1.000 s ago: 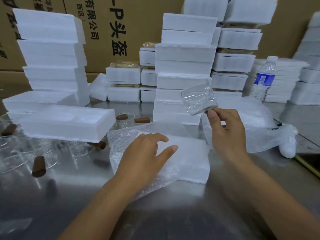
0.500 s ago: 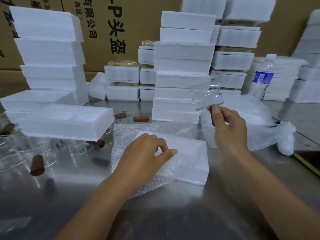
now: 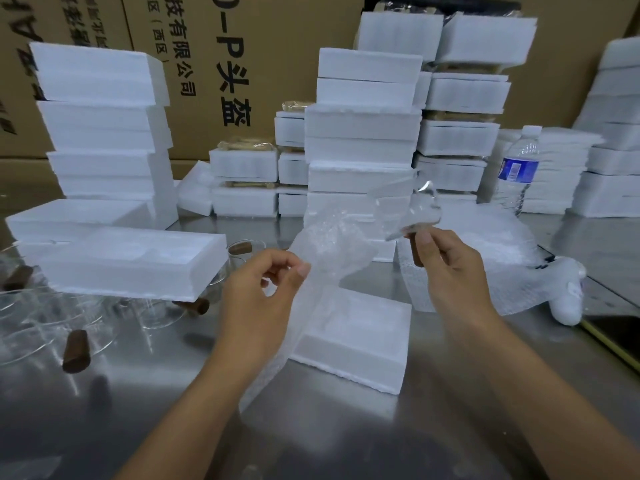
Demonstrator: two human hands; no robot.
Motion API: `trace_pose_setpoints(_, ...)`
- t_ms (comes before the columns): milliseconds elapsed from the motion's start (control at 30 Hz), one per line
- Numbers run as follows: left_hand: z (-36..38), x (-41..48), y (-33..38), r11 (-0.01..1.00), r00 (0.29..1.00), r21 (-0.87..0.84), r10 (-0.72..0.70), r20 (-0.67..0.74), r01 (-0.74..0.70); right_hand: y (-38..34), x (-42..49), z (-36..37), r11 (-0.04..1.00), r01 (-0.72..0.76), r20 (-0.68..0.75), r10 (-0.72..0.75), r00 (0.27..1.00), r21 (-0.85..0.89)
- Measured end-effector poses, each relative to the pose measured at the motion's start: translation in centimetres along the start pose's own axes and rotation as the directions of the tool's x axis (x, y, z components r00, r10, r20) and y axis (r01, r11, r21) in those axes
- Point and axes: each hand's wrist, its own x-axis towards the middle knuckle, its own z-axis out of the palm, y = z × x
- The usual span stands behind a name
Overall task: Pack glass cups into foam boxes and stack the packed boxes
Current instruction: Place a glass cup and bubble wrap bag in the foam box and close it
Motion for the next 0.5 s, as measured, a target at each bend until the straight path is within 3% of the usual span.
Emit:
trace_pose_setpoints(267,-0.2,0.5,-0.7,0.998,0.991,-0.038,0.041,-0.130,-0.046,0.6,-0.2,0.1,0.966,0.095,0.107,-0.071,0.992,-0.241)
trace_pose_setpoints(500,-0.3,0.5,0.0,0.986,0.986,-0.140,0.070,-0.149,-0.091,1.5,0.0,-0.3,0.821,0.192,0.135,-0.141,0.981,-0.537)
